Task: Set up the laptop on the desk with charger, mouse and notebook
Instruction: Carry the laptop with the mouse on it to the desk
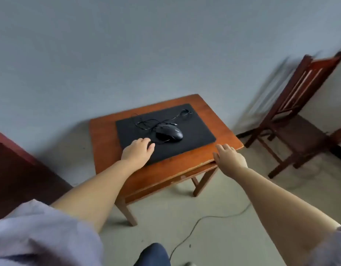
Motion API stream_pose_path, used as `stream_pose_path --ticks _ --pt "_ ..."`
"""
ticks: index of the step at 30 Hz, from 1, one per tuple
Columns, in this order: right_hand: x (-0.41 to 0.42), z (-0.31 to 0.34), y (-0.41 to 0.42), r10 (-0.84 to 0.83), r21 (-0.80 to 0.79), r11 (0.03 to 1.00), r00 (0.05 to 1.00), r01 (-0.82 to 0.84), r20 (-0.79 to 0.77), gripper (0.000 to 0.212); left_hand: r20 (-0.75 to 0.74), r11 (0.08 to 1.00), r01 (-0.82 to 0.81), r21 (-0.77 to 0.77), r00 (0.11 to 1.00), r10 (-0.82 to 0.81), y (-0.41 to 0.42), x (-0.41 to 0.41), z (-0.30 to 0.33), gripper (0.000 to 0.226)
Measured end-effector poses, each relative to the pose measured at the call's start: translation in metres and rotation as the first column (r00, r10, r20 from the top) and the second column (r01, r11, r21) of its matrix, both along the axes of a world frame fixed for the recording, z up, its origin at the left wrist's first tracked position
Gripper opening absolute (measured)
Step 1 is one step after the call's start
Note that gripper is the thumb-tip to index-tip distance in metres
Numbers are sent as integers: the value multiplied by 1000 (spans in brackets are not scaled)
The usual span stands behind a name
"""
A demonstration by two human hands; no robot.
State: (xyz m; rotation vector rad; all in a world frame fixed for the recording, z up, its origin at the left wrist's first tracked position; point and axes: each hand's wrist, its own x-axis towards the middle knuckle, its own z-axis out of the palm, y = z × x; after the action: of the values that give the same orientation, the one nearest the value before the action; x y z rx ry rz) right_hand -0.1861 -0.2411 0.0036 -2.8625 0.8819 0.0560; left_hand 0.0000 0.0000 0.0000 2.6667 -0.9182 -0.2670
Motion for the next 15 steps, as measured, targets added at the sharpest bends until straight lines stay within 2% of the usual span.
stream_pose_path --ticks 4,7,11,15 --pt "43 -4 -34 86 56 995 996 -84 -33 40 42 983 -180 48 983 178 2 21 -13 43" --pt "78 -14 -53 131 94 988 990 -126 -50 40 28 923 -378 71 926 377 -1 45 -24 45" --pt "123 -28 -83 60 173 984 990 -37 -127 46 -103 738 -669 80 731 674 -14 77 -40 52" --pt "158 -46 -104 -42 306 946 975 109 -219 50 -251 617 -772 156 573 780 -30 100 -58 58"
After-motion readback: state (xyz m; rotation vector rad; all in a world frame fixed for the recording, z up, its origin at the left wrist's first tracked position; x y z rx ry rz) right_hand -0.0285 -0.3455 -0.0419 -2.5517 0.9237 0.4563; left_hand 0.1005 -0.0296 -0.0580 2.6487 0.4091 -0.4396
